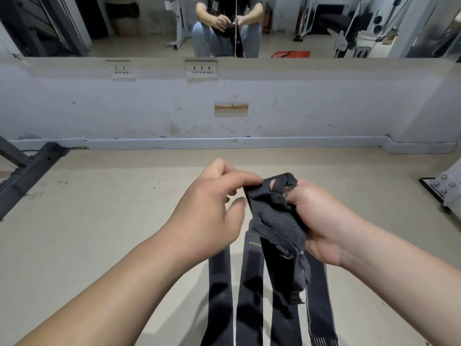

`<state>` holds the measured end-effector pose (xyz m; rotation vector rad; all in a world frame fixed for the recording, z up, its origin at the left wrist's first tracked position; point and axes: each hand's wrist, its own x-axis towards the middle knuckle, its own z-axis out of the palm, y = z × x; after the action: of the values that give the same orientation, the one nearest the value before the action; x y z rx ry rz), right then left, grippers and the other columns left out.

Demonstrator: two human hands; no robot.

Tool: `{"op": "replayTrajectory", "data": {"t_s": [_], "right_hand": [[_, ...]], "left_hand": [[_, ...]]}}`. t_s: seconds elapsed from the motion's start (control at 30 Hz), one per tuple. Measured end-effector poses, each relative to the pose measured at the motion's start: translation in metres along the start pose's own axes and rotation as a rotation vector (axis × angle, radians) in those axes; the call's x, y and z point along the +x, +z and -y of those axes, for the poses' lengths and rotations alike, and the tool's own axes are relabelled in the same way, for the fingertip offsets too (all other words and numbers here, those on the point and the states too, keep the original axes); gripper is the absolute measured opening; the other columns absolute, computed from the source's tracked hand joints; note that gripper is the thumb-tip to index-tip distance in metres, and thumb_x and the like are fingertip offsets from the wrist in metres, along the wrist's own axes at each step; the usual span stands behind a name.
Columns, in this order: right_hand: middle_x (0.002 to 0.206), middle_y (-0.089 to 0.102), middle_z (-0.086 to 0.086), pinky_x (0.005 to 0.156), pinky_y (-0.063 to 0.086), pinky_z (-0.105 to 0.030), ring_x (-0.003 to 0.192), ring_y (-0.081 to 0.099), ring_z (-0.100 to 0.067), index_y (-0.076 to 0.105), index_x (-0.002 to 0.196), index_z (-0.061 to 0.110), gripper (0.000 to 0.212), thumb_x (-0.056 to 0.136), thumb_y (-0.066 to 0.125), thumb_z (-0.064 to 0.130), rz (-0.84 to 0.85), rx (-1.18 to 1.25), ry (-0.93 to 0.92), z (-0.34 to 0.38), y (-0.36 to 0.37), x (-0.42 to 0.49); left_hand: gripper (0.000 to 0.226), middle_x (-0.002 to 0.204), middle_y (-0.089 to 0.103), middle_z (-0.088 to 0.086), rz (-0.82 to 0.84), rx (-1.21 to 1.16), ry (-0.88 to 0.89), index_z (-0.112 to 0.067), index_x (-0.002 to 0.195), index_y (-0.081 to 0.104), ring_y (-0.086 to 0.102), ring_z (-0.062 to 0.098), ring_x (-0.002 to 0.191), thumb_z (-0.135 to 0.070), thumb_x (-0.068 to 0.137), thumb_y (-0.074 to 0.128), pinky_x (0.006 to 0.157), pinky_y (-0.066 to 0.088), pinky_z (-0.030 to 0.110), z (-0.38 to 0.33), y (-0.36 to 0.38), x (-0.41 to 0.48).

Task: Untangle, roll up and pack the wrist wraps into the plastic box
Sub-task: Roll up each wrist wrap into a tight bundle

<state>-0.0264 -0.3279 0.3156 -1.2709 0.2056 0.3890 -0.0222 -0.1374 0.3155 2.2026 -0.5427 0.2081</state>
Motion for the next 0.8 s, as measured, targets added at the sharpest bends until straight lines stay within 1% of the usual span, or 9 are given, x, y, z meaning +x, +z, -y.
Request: {"op": "replayTrajectory", "data": {"t_s": [0.1,0.23,0.33,0.4,0.47,0.53,0.6,0.7,0.8], "right_hand": [[0.092,0.067,-0.019,0.061,0.056,-0.034,0.072,0.067,-0.027,0.063,0.125,-0.007,0.035,0.097,0.041,-0.005,0.055,0.008,0.056,0.000,0.001,0.000],[0.087,0.070,-0.015,0.063,0.057,-0.032,0.070,0.069,-0.023,0.071,0.104,0.003,0.024,0.101,0.048,0.006,0.114,0.027,0.185,0.005,0.004,-0.005],[0.068,0.065,-0.007,0.042,0.048,-0.024,0.050,0.060,-0.018,0.073,0.089,0.011,0.034,0.107,0.051,0.030,0.065,-0.013,0.204,0.007,0.007,-0.011],[0.068,0.064,-0.010,0.043,0.045,-0.026,0.051,0.056,-0.022,0.071,0.096,0.010,0.046,0.108,0.049,0.049,-0.061,-0.168,0.118,0.001,0.002,-0.007],[0.092,0.074,-0.018,0.057,0.052,-0.035,0.069,0.065,-0.027,0.073,0.107,0.010,0.039,0.109,0.047,0.040,-0.152,-0.271,-0.026,-0.004,-0.002,0.000],[0.109,0.077,-0.012,0.072,0.058,-0.036,0.089,0.071,-0.022,0.077,0.108,0.014,0.028,0.102,0.050,0.019,-0.165,-0.273,-0.137,-0.004,-0.004,0.002],[0.103,0.079,-0.001,0.078,0.057,-0.032,0.088,0.072,-0.011,0.079,0.106,0.019,0.025,0.092,0.060,0.010,-0.131,-0.277,-0.203,-0.004,-0.003,0.000],[0.110,0.080,-0.002,0.091,0.054,-0.032,0.098,0.074,-0.013,0.074,0.119,0.023,0.028,0.098,0.069,0.005,-0.050,-0.355,-0.262,-0.006,-0.001,-0.003],[0.102,0.081,-0.009,0.075,0.057,-0.026,0.081,0.072,-0.016,0.072,0.123,0.021,0.025,0.103,0.064,0.010,0.020,-0.246,-0.177,-0.008,-0.001,-0.003]], "left_hand": [[0.032,0.106,0.051,-0.011,-0.042,0.086,0.135,-0.037,0.111,0.080,0.054,0.011,0.103,-0.021,0.084,0.071,0.084,0.044,0.019,0.000,-0.001,0.001],[0.027,0.113,0.072,-0.011,-0.012,0.013,0.226,-0.021,0.104,0.082,0.067,0.013,0.109,-0.002,0.087,0.072,0.094,0.053,0.034,-0.002,-0.001,-0.001],[0.030,0.094,0.079,-0.011,-0.056,-0.139,0.069,-0.019,0.100,0.082,0.075,0.012,0.093,0.006,0.091,0.069,0.084,0.058,0.033,-0.005,-0.002,-0.004],[0.031,0.086,0.079,-0.010,-0.121,-0.220,-0.059,-0.023,0.096,0.082,0.075,0.012,0.083,0.005,0.092,0.069,0.078,0.059,0.032,-0.005,-0.002,-0.003],[0.029,0.086,0.080,-0.006,-0.162,-0.316,-0.171,-0.023,0.094,0.082,0.076,0.019,0.086,0.004,0.093,0.070,0.080,0.061,0.034,-0.006,-0.002,-0.002],[0.029,0.086,0.081,-0.006,-0.181,-0.408,-0.247,-0.021,0.093,0.081,0.075,0.010,0.082,0.005,0.093,0.071,0.078,0.059,0.027,-0.009,-0.004,0.000],[0.028,0.084,0.082,-0.006,-0.179,-0.502,-0.296,-0.019,0.092,0.081,0.072,0.003,0.076,0.007,0.093,0.071,0.073,0.055,0.018,-0.014,-0.006,-0.001],[0.022,0.087,0.082,0.003,-0.196,-0.618,-0.373,-0.016,0.097,0.082,0.073,0.011,0.076,0.003,0.094,0.072,0.071,0.059,0.026,-0.016,-0.007,-0.001],[0.020,0.090,0.081,0.013,-0.198,-0.720,-0.430,-0.014,0.101,0.082,0.074,0.020,0.072,0.002,0.095,0.070,0.060,0.057,0.025,-0.017,-0.010,0.000]]}}
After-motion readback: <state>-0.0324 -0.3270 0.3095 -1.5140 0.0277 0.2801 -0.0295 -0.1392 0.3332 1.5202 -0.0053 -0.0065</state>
